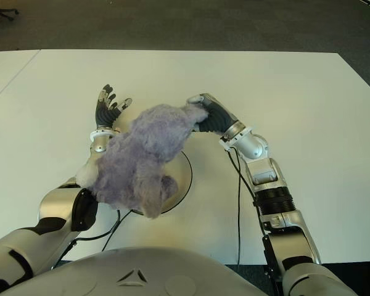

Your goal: Put the doll into the plate.

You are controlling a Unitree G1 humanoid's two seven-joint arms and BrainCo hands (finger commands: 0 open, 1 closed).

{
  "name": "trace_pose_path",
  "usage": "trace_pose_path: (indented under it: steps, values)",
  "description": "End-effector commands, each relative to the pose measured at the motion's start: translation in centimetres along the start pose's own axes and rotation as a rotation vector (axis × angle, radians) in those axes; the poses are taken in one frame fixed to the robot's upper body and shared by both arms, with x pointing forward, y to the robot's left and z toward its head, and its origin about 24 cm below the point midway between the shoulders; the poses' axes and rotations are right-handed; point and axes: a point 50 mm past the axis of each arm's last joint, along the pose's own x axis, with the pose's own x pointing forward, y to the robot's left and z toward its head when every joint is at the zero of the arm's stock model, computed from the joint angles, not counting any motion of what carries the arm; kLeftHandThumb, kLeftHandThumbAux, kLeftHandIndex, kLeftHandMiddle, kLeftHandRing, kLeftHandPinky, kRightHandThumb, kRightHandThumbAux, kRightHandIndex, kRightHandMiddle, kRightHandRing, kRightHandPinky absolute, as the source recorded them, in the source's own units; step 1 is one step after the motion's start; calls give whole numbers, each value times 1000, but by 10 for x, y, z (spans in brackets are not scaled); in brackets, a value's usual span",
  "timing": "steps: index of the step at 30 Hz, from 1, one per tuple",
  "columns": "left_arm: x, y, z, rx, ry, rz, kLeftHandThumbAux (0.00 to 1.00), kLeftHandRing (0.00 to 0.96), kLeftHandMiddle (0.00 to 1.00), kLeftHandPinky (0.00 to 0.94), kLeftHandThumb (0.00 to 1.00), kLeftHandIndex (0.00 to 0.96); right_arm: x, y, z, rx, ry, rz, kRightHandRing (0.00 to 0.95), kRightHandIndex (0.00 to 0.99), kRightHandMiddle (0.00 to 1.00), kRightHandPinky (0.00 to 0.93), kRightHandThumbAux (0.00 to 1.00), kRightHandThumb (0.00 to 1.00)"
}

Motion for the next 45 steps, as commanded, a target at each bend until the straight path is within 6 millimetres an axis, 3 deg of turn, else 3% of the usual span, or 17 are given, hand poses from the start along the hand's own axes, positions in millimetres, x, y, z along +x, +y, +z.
trace_pose_path:
  steps: [1,26,35,45]
  values:
    - [-58,-1,-78,22,356,13,763,88,83,99,17,47,2,15,-9,8,19,28,892,792,893,888,768,230]
    - [-59,-3,-77,9,349,20,769,87,79,110,45,44,8,36,-30,63,63,38,884,773,885,892,756,261]
    - [-58,-3,-77,24,352,23,764,91,85,123,25,44,16,22,-33,41,79,-7,884,767,883,900,754,280]
    - [-58,-4,-77,14,352,23,768,97,89,120,18,45,23,11,-32,57,100,-39,887,768,886,901,747,236]
